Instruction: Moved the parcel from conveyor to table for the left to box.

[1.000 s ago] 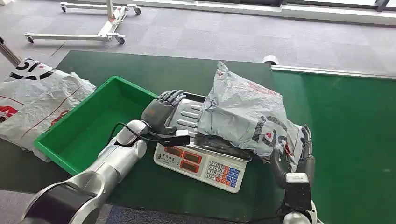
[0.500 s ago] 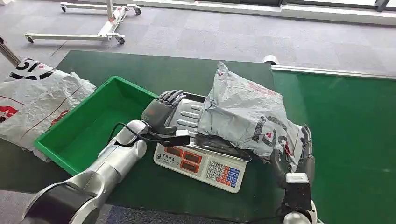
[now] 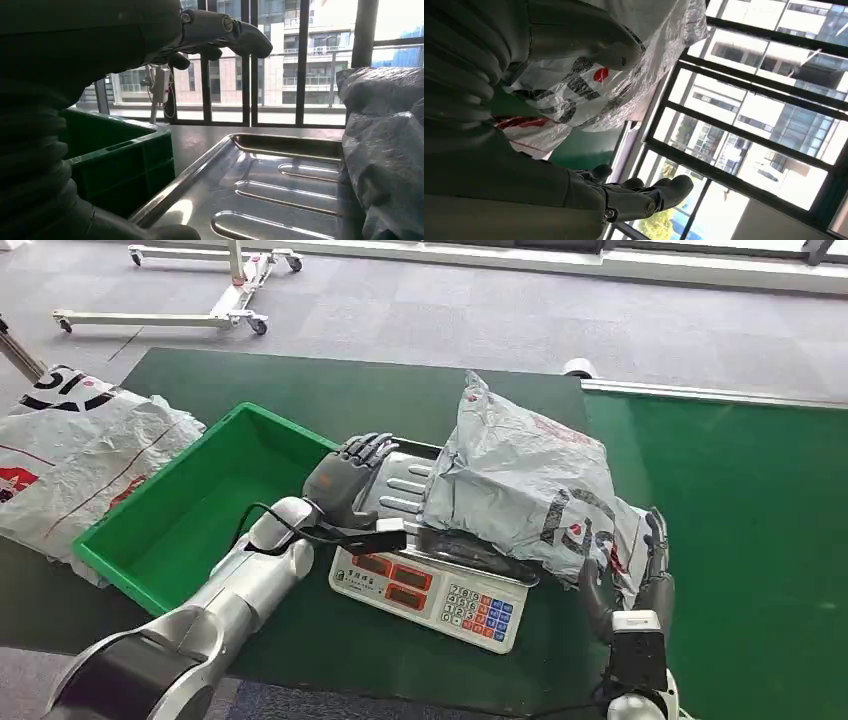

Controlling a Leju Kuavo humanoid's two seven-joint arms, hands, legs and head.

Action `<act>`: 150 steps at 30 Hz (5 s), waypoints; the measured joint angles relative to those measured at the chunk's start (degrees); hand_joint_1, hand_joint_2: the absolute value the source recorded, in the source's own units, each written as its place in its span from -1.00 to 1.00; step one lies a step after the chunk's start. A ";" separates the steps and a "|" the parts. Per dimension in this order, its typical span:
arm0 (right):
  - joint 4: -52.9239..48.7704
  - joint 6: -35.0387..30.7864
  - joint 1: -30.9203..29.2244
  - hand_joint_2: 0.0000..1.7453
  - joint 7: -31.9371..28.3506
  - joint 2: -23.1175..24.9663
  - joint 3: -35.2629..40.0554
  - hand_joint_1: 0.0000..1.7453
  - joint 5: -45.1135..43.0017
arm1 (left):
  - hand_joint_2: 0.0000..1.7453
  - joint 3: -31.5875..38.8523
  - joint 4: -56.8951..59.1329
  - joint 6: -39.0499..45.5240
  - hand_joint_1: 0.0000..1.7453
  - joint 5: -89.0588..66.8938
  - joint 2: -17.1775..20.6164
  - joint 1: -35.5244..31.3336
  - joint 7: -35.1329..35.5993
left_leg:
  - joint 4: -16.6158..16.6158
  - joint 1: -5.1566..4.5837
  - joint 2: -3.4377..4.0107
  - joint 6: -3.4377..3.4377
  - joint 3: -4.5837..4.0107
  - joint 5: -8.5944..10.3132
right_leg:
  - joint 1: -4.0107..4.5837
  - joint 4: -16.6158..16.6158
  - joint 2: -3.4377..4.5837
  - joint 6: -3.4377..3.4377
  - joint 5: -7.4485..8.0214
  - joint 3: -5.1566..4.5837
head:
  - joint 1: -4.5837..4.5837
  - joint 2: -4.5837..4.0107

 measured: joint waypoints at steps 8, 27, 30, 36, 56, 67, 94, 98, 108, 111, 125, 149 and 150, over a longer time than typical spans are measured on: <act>11.71 2.28 -2.90 1.00 -6.47 3.98 4.06 -1.00 -10.79 | 1.00 -7.75 1.86 -12.48 -1.00 -5.05 -10.86 -8.37 0.02 | 0.12 0.05 -0.79 0.21 -0.63 0.29 | -0.01 0.01 -0.81 0.12 0.11 -0.21 | 0.02 0.00; 16.81 2.25 -3.47 1.00 -5.11 4.26 6.82 -1.00 -12.35 | 1.00 -13.31 3.58 -11.98 -1.00 -2.54 -12.74 -11.21 -0.15 | 0.11 0.00 -0.42 0.14 -0.55 0.31 | 0.02 0.04 -0.43 0.10 0.14 -0.34 | 0.00 0.00; 16.98 2.25 -3.48 1.00 -5.11 4.26 6.89 -1.00 -12.35 | 1.00 -13.33 3.61 -11.98 -1.00 -2.54 -12.74 -11.25 -0.15 | 0.11 -0.01 -0.43 0.14 -0.55 0.31 | 0.02 0.04 -0.43 0.10 0.14 -0.35 | 0.00 0.00; 17.25 2.25 -3.62 1.00 -5.11 4.26 6.97 -1.00 -12.35 | 1.00 -13.62 3.69 -11.98 -1.00 -2.51 -12.74 -11.38 -0.15 | 0.11 0.00 -0.43 0.14 -0.55 0.31 | 0.03 0.04 -0.43 0.10 0.14 -0.35 | 0.00 0.00; 17.70 2.25 -4.01 1.00 -5.11 4.26 7.06 -1.00 -12.35 | 1.00 -13.79 3.87 -11.98 -1.00 -2.51 -12.74 -11.64 -0.15 | 0.11 0.00 -0.42 0.14 -0.54 0.31 | 0.03 0.04 -0.43 0.10 0.14 -0.35 | 0.00 0.00; 17.70 2.25 -4.01 1.00 -5.11 4.26 7.06 -1.00 -12.35 | 1.00 -13.79 3.87 -11.96 -1.00 -2.51 -12.74 -11.64 -0.15 | 0.11 0.00 -0.43 0.14 -0.55 0.31 | 0.03 0.04 -0.43 0.10 0.14 -0.35 | 0.00 0.00; 17.70 2.27 -4.01 1.00 -5.11 4.26 7.06 -1.00 -12.37 | 1.00 -13.79 3.87 -11.91 -1.00 -2.51 -12.74 -11.64 -0.13 | 0.11 0.00 -0.43 0.14 -0.55 0.31 | 0.03 0.04 -0.43 0.10 0.14 -0.35 | 0.00 0.00; 18.21 2.82 -4.46 1.00 -5.22 4.26 7.10 -1.00 -13.16 | 1.00 -14.38 3.98 -12.26 -1.00 -2.49 -12.48 -12.22 0.48 | 0.11 0.00 -0.43 0.14 -0.55 0.32 | 0.03 0.04 -0.43 0.10 0.15 -0.34 | 0.00 0.00; 18.91 3.06 -4.44 1.00 -4.72 4.22 8.24 -1.00 -13.51 | 1.00 -21.95 6.73 -17.68 -1.00 -7.43 -11.15 -10.48 5.66 | 0.10 0.00 -0.43 0.14 -0.56 0.31 | 0.03 0.04 -0.43 0.10 0.14 -0.36 | 0.02 0.00; 18.91 3.30 -4.11 1.00 -4.17 4.22 8.61 -1.00 -13.11 | 1.00 -23.37 7.17 -17.77 -1.00 -7.39 -10.62 -10.14 6.10 | 0.10 0.00 -0.46 0.14 -0.54 0.31 | 0.03 0.04 -0.47 0.09 0.11 -0.31 | -0.02 0.00; 19.08 5.03 -4.11 1.00 -3.13 4.20 9.51 -1.00 -11.89 | 1.00 -24.63 7.52 -16.63 -1.00 -5.00 -8.98 -9.90 6.19 | 0.07 0.02 -0.45 0.12 -0.22 0.37 | 0.04 0.04 -0.45 0.03 0.15 0.00 | 0.00 0.00; 19.08 5.68 -4.04 1.00 -3.67 4.22 9.53 -1.00 -13.31 | 1.00 -24.63 7.63 -15.85 1.00 -2.91 -9.20 -8.93 3.78 | 0.08 0.02 -0.45 0.12 -0.41 0.40 | 0.04 0.04 -0.44 0.01 0.18 -0.22 | 0.00 0.00; 19.08 5.68 -4.02 1.00 -3.83 4.22 9.53 -1.00 -13.38 | 1.00 -24.63 7.67 -15.78 1.00 -2.91 -9.16 -8.91 3.78 | 0.08 0.02 -0.44 0.12 -0.42 0.40 | 0.04 0.04 -0.44 0.01 0.18 -0.24 | 0.00 0.00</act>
